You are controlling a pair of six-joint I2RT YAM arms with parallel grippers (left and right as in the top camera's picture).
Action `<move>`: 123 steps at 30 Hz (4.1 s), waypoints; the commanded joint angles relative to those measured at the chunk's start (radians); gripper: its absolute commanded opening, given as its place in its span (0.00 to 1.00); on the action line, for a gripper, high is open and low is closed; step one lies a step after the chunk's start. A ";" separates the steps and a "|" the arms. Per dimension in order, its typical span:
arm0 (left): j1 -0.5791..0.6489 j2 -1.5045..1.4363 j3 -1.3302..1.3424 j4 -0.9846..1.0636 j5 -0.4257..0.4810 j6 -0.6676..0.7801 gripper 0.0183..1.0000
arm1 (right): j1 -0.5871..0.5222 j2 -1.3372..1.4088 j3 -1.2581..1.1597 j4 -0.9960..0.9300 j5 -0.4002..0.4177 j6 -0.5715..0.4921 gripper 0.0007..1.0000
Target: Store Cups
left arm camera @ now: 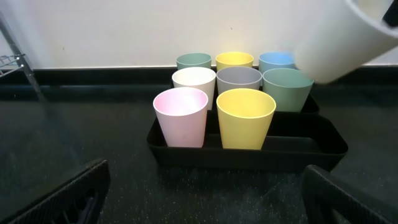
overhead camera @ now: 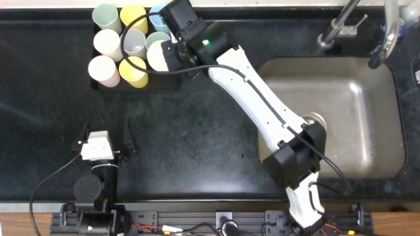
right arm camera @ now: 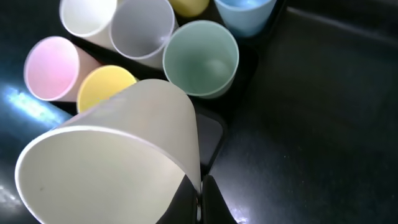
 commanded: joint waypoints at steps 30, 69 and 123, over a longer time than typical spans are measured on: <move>0.005 -0.010 -0.003 -0.001 0.010 0.012 1.00 | 0.026 0.122 0.032 -0.026 0.024 -0.090 0.04; 0.005 -0.010 -0.003 0.000 0.010 0.012 1.00 | 0.019 0.183 0.031 -0.016 0.040 -0.132 0.04; 0.005 -0.010 -0.003 -0.001 0.010 0.012 1.00 | 0.019 0.191 0.031 0.033 0.041 -0.169 1.00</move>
